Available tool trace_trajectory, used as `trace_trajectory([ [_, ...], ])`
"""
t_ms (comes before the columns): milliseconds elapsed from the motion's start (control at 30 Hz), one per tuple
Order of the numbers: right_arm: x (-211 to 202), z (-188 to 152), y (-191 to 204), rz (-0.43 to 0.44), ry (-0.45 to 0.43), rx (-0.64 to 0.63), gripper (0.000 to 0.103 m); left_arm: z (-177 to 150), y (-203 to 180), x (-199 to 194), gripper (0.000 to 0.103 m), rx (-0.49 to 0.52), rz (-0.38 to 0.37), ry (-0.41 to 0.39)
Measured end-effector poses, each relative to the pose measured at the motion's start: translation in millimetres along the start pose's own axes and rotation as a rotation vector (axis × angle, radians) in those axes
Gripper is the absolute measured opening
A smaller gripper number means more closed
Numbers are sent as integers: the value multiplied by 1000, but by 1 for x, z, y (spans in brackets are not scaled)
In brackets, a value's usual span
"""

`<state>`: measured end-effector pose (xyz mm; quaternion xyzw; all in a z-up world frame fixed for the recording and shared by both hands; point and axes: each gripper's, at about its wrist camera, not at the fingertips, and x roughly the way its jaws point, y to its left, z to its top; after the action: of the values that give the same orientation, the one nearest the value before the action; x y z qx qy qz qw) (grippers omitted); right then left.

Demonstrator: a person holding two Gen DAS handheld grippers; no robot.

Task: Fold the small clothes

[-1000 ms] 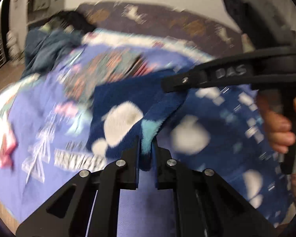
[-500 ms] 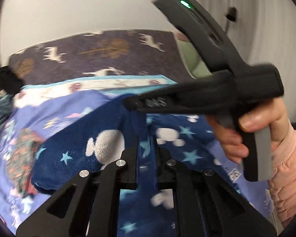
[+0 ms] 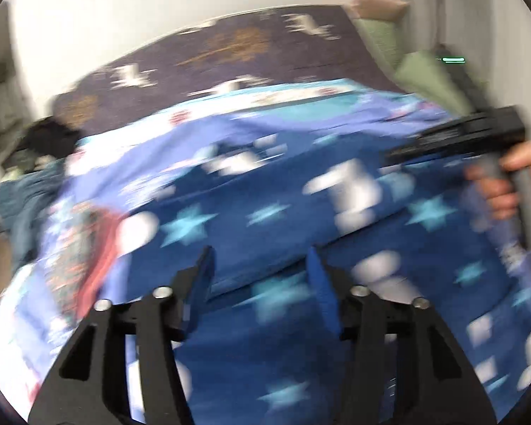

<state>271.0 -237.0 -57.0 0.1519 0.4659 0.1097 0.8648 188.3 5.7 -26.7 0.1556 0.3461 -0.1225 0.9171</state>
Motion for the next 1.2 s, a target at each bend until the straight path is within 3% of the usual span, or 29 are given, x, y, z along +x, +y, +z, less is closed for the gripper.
trace_trajectory([
  [33,-1,-5,-4,7,-2,7,60,-15,18,3,61,2,77,15],
  [133,2,-22,-6,53,35,16,62,-36,53,22,62,-8,212,82],
  [200,9,-34,6,60,69,-18,64,-50,75,32,64,-43,251,126],
  [267,22,-40,20,-18,78,-65,68,-60,92,50,67,-83,259,192],
  [300,26,-40,25,-60,73,-79,64,-63,97,55,70,-96,259,204],
  [333,27,-39,31,-104,65,-93,30,-65,102,61,73,-114,249,216],
  [367,23,-37,39,-95,63,-87,16,-64,107,62,75,-131,249,223],
  [500,-31,-33,66,-109,-89,-117,13,-63,113,61,76,-161,291,214],
  [600,-41,-39,55,-137,-45,-72,14,-69,110,54,74,-158,329,186],
  [700,-9,-58,31,-252,90,-63,27,-73,110,50,63,-170,304,166],
  [733,-5,-64,25,-283,100,-52,35,-72,110,48,59,-171,294,161],
  [867,-29,-58,43,-356,-37,-64,44,-70,109,38,49,-181,267,128],
  [933,-36,-43,81,-299,-79,-173,44,-67,110,32,49,-193,210,88],
  [1033,-21,-24,137,-162,-41,-280,44,-64,111,32,49,-213,82,75],
  [1200,52,13,235,-46,49,-426,44,-63,121,48,50,-276,9,98],
])
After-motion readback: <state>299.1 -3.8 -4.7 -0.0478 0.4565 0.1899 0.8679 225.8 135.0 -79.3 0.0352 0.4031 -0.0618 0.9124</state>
